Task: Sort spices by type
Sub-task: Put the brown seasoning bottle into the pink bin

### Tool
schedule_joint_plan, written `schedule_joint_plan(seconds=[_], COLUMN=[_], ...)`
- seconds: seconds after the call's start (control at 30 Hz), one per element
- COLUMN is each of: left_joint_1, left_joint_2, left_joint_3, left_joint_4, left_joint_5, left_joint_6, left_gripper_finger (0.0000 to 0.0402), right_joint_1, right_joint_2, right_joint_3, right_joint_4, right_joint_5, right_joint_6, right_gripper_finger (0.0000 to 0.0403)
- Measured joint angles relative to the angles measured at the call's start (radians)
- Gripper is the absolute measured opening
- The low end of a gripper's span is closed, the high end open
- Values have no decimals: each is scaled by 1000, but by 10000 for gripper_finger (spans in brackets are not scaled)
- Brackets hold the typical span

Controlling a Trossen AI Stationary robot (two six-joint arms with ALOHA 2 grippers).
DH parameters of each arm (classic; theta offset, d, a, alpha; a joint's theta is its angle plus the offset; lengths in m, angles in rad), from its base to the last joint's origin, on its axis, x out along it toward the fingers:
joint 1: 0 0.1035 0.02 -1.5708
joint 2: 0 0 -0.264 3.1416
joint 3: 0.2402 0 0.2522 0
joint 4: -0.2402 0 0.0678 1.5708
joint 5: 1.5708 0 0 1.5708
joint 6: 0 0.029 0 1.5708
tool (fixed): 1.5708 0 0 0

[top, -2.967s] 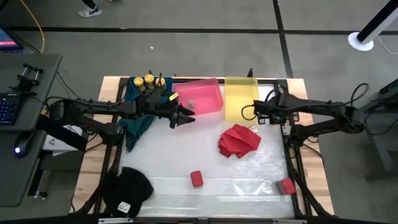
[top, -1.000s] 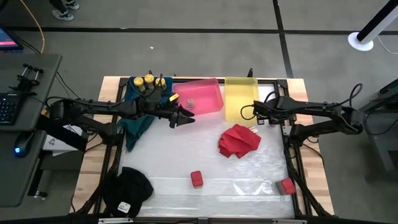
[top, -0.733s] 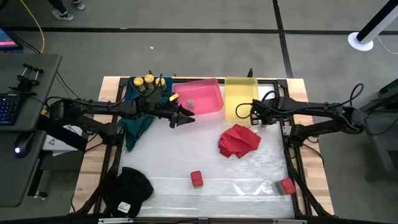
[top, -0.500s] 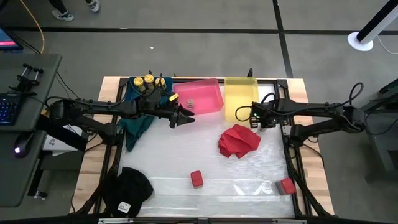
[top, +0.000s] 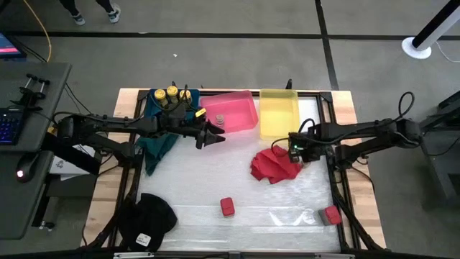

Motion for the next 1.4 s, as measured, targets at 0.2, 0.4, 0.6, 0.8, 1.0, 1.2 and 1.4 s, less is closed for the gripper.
schedule_joint_plan(seconds=[0.2,0.4,0.6,0.8,1.0,1.2,1.4], left_joint_1=[0,0,-1,0,0,0,0], left_joint_2=[0,0,0,0,0,-6,-11], left_joint_3=[0,1,2,1,1,1,0], left_joint_4=[0,-26,-125,-235,-290,-290,-291], left_joint_5=[0,4,134,174,184,187,187], left_joint_6=[32,68,147,167,191,197,210], left_gripper_finger=[294,294,294,294,294,294,294], right_joint_1=[124,259,374,430,438,406,308], right_joint_2=[3,4,9,80,221,324,399], right_joint_3=[-3,-9,-14,-12,-8,-7,81], right_joint_4=[10,121,314,504,805,1046,1038], right_joint_5=[-100,-160,-142,-122,-129,-54,0], right_joint_6=[80,213,372,421,396,357,198], right_gripper_finger=[0,0,0,0,0,0,0])
